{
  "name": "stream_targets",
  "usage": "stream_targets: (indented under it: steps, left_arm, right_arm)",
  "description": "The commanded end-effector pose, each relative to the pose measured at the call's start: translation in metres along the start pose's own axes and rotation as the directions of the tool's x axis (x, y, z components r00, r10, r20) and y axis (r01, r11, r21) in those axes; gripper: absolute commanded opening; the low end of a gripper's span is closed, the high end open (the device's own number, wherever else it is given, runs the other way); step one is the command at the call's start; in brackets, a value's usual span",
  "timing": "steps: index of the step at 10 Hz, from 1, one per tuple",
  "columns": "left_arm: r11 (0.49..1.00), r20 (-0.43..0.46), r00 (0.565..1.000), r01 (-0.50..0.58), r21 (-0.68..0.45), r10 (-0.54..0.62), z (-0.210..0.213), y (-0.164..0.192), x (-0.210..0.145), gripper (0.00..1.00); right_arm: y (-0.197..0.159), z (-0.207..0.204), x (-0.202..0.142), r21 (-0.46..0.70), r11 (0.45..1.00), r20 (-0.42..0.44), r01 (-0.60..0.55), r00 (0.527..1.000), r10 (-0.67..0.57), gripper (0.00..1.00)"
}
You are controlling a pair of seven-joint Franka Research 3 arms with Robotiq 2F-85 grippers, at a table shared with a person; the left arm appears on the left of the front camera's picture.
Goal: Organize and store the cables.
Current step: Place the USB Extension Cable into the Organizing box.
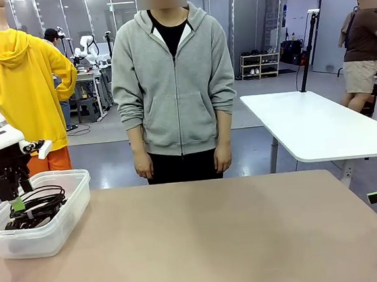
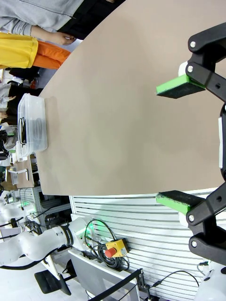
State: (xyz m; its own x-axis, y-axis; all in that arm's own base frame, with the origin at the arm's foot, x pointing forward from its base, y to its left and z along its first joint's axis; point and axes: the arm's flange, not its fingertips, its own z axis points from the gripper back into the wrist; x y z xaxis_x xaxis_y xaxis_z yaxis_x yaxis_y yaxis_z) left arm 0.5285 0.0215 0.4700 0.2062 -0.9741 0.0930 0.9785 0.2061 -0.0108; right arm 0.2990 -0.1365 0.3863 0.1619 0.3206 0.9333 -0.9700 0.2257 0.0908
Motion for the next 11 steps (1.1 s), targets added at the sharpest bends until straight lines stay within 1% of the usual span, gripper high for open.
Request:
stream_targets:
  steps: [1, 11]
  left_arm:
    - [1.000, -0.003, 1.000, 0.006, 0.001, -0.006, -0.0014, 0.0029, -0.0012, 1.00]
    - [1.000, -0.003, 1.000, 0.006, 0.001, -0.006, -0.0014, 0.0029, -0.0012, 1.00]
  right_arm:
    - [0.0004, 0.0012, 0.0005, 0.004, 1.000, 0.010, -0.013, 1.000, 0.013, 1.00]
    - [0.0004, 0.0012, 0.0005, 0.004, 1.000, 0.010, -0.013, 1.000, 0.013, 1.00]
